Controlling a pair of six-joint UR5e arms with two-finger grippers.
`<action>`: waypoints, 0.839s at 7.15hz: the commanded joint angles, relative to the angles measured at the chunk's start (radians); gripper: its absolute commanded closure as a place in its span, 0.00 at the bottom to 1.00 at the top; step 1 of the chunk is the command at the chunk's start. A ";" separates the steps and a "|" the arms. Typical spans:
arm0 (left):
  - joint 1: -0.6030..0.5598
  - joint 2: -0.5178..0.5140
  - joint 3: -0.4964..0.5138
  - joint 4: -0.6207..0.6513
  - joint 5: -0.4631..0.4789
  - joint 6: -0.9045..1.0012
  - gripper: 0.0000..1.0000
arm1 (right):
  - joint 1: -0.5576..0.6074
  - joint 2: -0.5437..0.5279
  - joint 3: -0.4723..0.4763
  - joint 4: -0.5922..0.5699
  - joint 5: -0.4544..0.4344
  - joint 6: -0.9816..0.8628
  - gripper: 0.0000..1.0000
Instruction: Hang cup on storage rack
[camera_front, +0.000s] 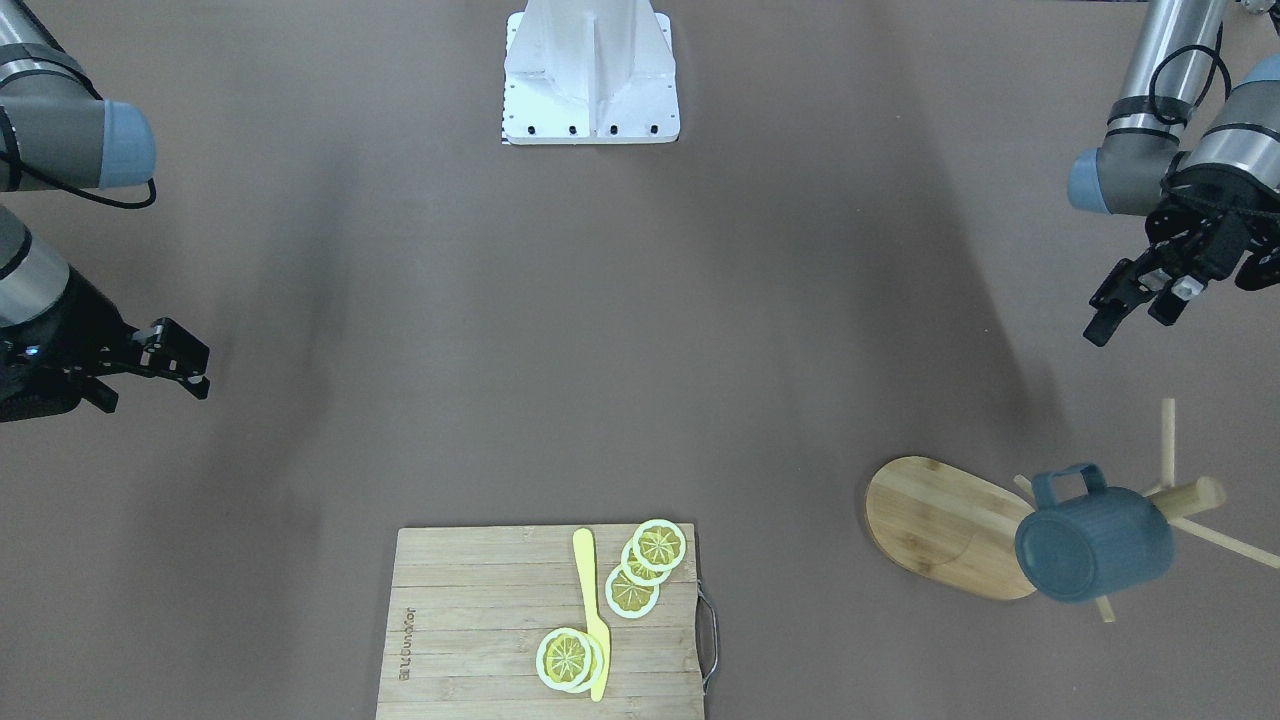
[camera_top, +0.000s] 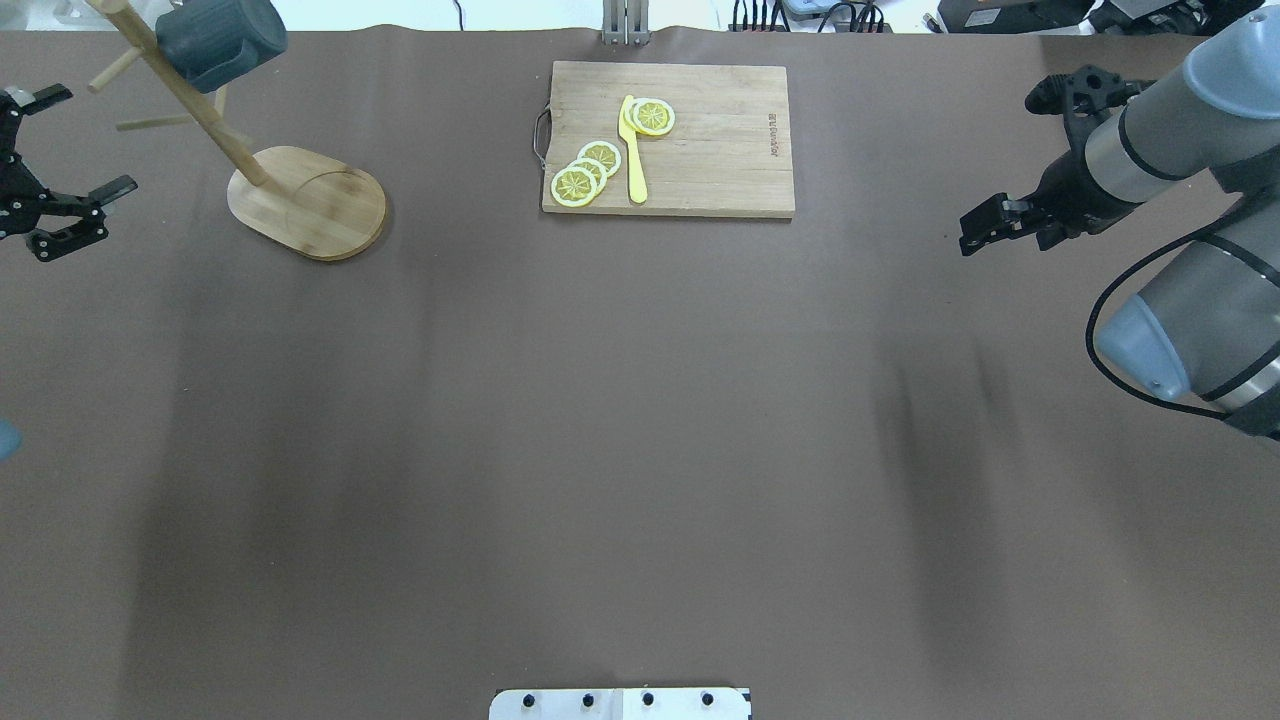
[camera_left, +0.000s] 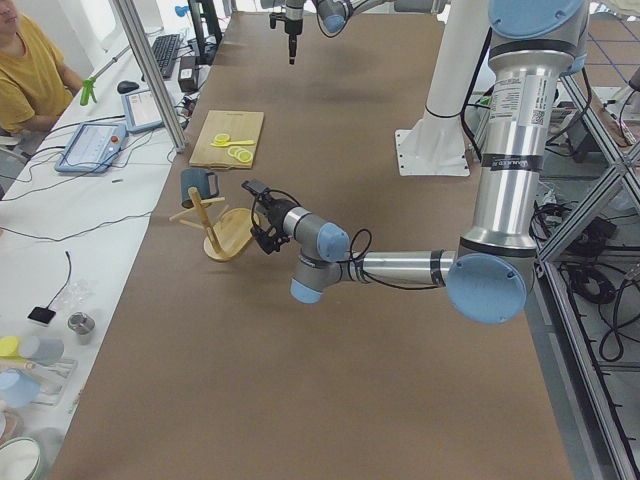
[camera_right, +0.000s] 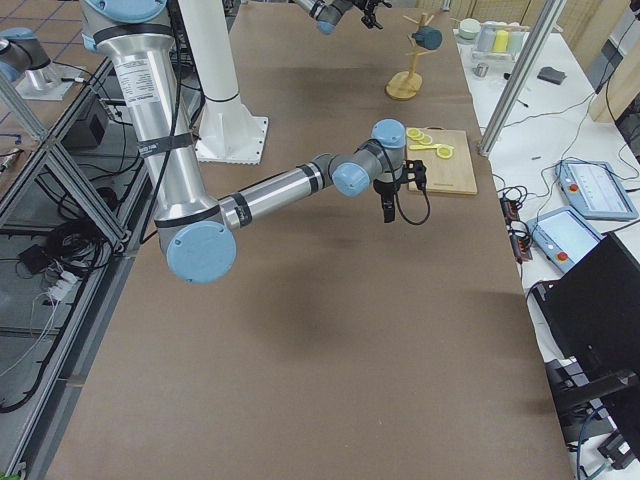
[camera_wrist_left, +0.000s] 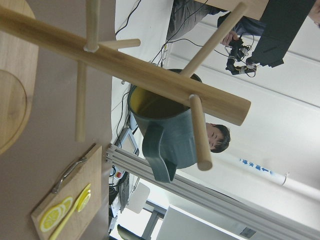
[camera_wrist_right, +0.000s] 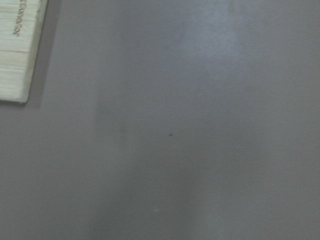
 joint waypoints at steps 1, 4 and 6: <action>-0.002 0.079 0.003 0.095 -0.010 0.543 0.02 | 0.114 -0.069 0.001 0.000 -0.003 -0.084 0.00; -0.150 0.151 -0.004 0.463 -0.011 1.327 0.02 | 0.269 -0.207 -0.006 -0.002 0.002 -0.378 0.00; -0.269 0.159 -0.022 0.696 -0.102 1.663 0.02 | 0.323 -0.281 -0.008 -0.003 0.008 -0.482 0.00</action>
